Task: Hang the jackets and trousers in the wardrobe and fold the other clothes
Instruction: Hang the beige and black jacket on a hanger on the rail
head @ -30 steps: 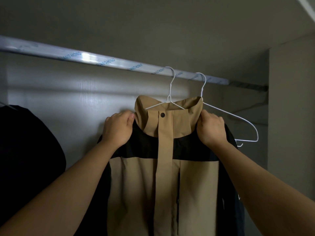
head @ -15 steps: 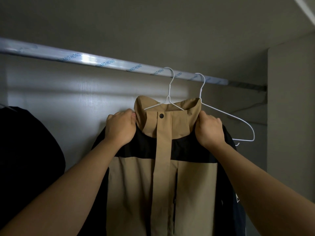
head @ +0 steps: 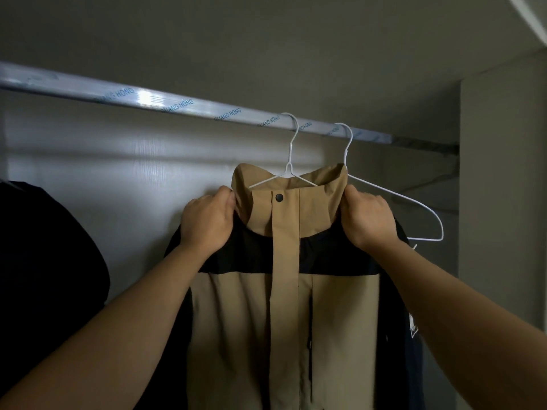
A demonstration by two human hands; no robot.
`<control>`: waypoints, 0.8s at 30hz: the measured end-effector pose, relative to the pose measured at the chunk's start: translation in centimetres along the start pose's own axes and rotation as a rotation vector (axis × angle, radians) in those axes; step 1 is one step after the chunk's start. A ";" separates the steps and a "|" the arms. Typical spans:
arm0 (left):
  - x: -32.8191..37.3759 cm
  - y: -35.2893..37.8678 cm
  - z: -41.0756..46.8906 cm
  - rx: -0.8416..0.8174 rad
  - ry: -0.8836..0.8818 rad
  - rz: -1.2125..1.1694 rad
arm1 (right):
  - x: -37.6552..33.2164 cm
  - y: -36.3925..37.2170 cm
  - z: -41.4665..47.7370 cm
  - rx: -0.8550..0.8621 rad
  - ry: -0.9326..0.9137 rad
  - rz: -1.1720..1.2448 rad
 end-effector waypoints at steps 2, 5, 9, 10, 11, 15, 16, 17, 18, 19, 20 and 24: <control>-0.9 -0.5 0.1 -0.012 -0.003 0.028 | 0.4 -0.7 -0.1 0.022 -0.057 -0.047; -1.5 -0.7 0.3 -0.015 0.011 0.089 | 1.0 -1.4 -0.1 0.064 -0.103 -0.137; -2.2 -0.4 -0.1 -0.042 -0.001 0.024 | 1.1 -1.9 -0.1 0.060 -0.099 -0.140; -2.4 -0.3 -0.4 -0.038 -0.010 0.009 | 1.0 -1.9 -0.2 0.059 -0.086 -0.145; -2.6 -0.2 -0.8 -0.028 -0.017 0.002 | 1.1 -1.9 -0.3 0.073 -0.059 -0.152; -3.6 -0.2 -1.8 0.039 -0.118 -0.017 | 2.8 -2.2 -1.8 0.165 0.164 -0.166; -3.9 -0.2 -2.0 0.043 -0.136 -0.010 | 3.4 -2.0 -2.3 0.168 0.209 -0.164; -4.2 -0.1 -2.2 0.038 -0.144 -0.002 | 4.0 -1.8 -2.7 0.165 0.240 -0.164; -4.5 -0.1 -2.4 0.035 -0.143 0.003 | 4.4 -1.7 -2.9 0.159 0.258 -0.165; -4.7 -0.2 -2.5 0.041 -0.136 0.009 | 4.8 -1.6 -3.0 0.156 0.263 -0.170; -5.0 -0.3 -2.5 0.055 -0.120 0.023 | 5.1 -1.6 -2.9 0.159 0.256 -0.177; -6.1 -1.1 -1.7 0.064 0.003 0.087 | 6.3 -2.0 -2.5 0.161 0.209 -0.175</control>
Point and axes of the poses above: each hand's wrist, its own z-axis towards the middle knuckle, its own y-axis out of the palm, x = y × z, the point moved 4 cm from there along z, towards the middle knuckle, and after that the axes turned 1 degree about y, right-handed, at the moved point
